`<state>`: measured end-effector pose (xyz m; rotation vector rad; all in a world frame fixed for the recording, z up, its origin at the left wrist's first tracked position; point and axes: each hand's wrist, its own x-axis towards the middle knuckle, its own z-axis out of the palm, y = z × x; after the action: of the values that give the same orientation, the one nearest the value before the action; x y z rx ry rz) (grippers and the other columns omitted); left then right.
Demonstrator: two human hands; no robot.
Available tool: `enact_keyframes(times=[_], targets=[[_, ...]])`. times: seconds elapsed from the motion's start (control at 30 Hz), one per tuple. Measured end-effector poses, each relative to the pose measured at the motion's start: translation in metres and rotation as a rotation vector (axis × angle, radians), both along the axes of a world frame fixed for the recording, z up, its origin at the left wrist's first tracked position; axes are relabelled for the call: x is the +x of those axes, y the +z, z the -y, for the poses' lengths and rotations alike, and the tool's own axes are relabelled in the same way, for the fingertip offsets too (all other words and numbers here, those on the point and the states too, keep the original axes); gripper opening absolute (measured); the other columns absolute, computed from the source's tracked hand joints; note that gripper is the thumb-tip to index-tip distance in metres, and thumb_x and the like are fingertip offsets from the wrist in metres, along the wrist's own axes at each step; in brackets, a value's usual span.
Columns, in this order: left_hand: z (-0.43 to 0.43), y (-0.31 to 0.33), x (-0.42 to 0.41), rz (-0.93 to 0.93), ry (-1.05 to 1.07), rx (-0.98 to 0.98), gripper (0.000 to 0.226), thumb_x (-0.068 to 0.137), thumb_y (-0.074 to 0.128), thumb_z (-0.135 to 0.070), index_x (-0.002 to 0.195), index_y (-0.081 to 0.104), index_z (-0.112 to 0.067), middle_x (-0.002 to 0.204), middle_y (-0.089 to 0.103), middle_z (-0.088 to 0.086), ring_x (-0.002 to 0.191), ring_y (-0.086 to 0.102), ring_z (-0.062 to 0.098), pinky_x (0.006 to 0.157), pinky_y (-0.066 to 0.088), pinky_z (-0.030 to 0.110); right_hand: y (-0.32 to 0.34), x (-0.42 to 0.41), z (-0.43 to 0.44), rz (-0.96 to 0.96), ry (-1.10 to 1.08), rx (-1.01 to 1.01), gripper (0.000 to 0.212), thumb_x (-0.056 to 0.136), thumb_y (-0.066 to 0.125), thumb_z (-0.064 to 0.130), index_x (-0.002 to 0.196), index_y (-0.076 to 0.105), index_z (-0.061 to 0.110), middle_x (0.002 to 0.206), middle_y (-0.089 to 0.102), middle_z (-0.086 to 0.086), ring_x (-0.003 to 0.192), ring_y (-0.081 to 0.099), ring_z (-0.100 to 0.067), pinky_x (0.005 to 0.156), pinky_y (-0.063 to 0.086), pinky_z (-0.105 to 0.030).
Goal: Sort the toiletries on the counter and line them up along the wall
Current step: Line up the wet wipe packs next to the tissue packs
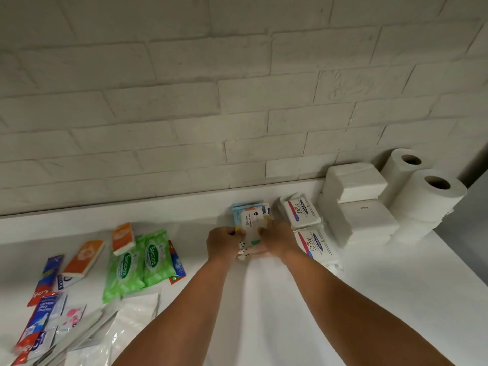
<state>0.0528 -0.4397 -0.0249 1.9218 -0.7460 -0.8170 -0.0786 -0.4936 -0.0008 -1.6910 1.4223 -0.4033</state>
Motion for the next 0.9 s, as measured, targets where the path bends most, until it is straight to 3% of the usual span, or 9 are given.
enact_keyframes(times=[0.17, 0.27, 0.4, 0.6, 0.77, 0.83, 0.9], targets=[[0.001, -0.001, -0.002, 0.088, -0.018, 0.007, 0.018, 0.088, 0.073, -0.028, 0.103, 0.076, -0.020, 0.093, 0.075, -0.002, 0.083, 0.071, 0.021, 0.077, 0.060, 0.036, -0.005, 0.001, 0.002, -0.030, -0.045, 0.018, 0.016, 0.095, 0.052, 0.020, 0.109, 0.053, 0.011, 0.100, 0.065, -0.010, 0.089, 0.066, -0.023, 0.080, 0.058, -0.041], [0.007, -0.004, 0.000, 0.062, -0.051, -0.004, 0.022, 0.090, 0.066, -0.029, 0.108, 0.069, -0.017, 0.106, 0.072, -0.001, 0.091, 0.069, 0.023, 0.083, 0.059, 0.042, -0.006, 0.001, 0.010, 0.046, -0.114, 0.113, 0.022, 0.086, 0.060, 0.026, 0.104, 0.059, 0.014, 0.102, 0.068, -0.010, 0.089, 0.069, -0.026, 0.075, 0.060, -0.041], [0.011, -0.004, -0.012, 0.077, -0.084, -0.018, 0.022, 0.097, 0.049, -0.014, 0.108, 0.069, -0.014, 0.100, 0.072, 0.008, 0.085, 0.067, 0.025, 0.070, 0.057, 0.036, 0.001, 0.001, 0.016, 0.108, -0.128, 0.150, 0.022, 0.091, 0.058, 0.016, 0.111, 0.063, 0.009, 0.104, 0.067, -0.012, 0.083, 0.066, -0.023, 0.060, 0.052, -0.026], [0.012, -0.002, -0.024, 0.106, -0.061, -0.021, 0.029, 0.097, 0.045, -0.010, 0.115, 0.067, -0.012, 0.105, 0.072, 0.010, 0.093, 0.067, 0.031, 0.078, 0.057, 0.039, -0.003, 0.002, 0.020, -0.001, -0.080, 0.106, 0.021, 0.091, 0.058, 0.023, 0.101, 0.057, 0.004, 0.112, 0.067, -0.014, 0.102, 0.065, -0.030, 0.085, 0.056, -0.038], [0.005, 0.005, -0.018, 0.045, -0.092, -0.012, 0.024, 0.098, 0.045, -0.015, 0.111, 0.065, -0.018, 0.105, 0.071, 0.006, 0.091, 0.068, 0.025, 0.080, 0.060, 0.042, 0.000, 0.009, 0.012, -0.116, -0.035, -0.055, 0.045, 0.094, 0.053, 0.010, 0.136, 0.037, 0.008, 0.116, 0.063, -0.011, 0.101, 0.063, -0.026, 0.084, 0.055, -0.036], [0.000, 0.009, -0.013, 0.033, -0.104, -0.013, 0.019, 0.097, 0.046, -0.019, 0.108, 0.062, -0.020, 0.107, 0.071, 0.005, 0.091, 0.068, 0.023, 0.080, 0.061, 0.043, 0.003, 0.012, 0.007, -0.191, -0.003, -0.149, 0.050, 0.092, 0.052, 0.008, 0.139, 0.035, 0.008, 0.127, 0.058, -0.010, 0.113, 0.059, -0.027, 0.093, 0.053, -0.039], [-0.007, 0.015, -0.007, -0.008, -0.107, -0.022, 0.027, 0.096, 0.050, -0.026, 0.121, 0.059, -0.024, 0.121, 0.068, 0.004, 0.099, 0.068, 0.021, 0.083, 0.061, 0.043, 0.005, 0.014, 0.002, -0.284, 0.042, -0.228, 0.053, 0.090, 0.053, 0.008, 0.140, 0.036, 0.009, 0.136, 0.052, -0.009, 0.127, 0.049, -0.028, 0.101, 0.047, -0.039]])
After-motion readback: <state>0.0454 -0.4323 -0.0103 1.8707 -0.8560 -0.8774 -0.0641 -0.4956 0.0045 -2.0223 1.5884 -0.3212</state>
